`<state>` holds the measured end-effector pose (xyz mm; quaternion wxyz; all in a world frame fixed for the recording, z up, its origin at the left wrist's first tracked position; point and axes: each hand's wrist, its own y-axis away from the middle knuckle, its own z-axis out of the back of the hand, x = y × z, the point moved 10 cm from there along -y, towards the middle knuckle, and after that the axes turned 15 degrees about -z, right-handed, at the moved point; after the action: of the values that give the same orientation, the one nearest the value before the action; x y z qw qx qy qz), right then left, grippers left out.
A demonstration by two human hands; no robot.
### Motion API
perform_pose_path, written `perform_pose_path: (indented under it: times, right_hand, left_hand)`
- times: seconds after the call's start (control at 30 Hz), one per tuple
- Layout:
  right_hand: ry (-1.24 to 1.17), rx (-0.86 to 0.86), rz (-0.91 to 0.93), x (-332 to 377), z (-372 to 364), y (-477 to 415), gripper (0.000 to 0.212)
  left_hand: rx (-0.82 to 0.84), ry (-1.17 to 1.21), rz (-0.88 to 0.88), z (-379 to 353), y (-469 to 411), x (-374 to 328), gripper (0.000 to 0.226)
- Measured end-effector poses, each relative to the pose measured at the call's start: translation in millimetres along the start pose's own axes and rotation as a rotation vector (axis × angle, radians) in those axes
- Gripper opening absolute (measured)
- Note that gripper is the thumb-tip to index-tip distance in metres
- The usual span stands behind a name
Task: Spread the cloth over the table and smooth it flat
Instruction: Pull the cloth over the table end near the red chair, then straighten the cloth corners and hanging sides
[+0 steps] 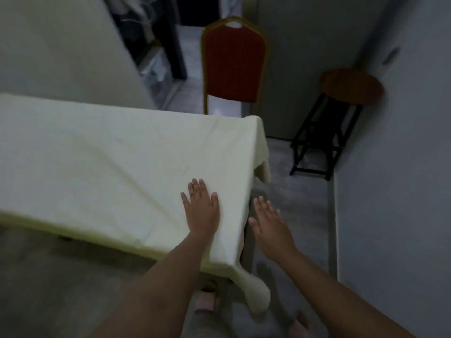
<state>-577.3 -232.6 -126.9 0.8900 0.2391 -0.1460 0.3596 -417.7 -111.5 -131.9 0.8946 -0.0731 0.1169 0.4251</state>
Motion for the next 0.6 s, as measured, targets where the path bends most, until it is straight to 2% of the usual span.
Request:
perform_pose_path:
  times: [0.1, 0.27, 0.4, 0.6]
  right_hand:
    - [0.083, 0.020, 0.164, 2, 16, -15, 0.055]
    - [0.180, 0.099, 0.328, 16, 23, -35, 0.054]
    - [0.340, 0.085, 0.503, 50, 12, -49, 0.053]
    - [0.572, 0.043, 0.636, 81, 1, -73, 0.054]
  left_hand:
    - [-0.052, -0.007, 0.187, 6, 22, 7, 0.061]
    - [-0.110, 0.001, 0.385, 6, 61, 5, 0.062]
    - [-0.170, 0.014, 0.457, 6, 81, 1, 0.062]
    - [-0.187, 0.043, 0.493, 8, 81, 3, 0.063]
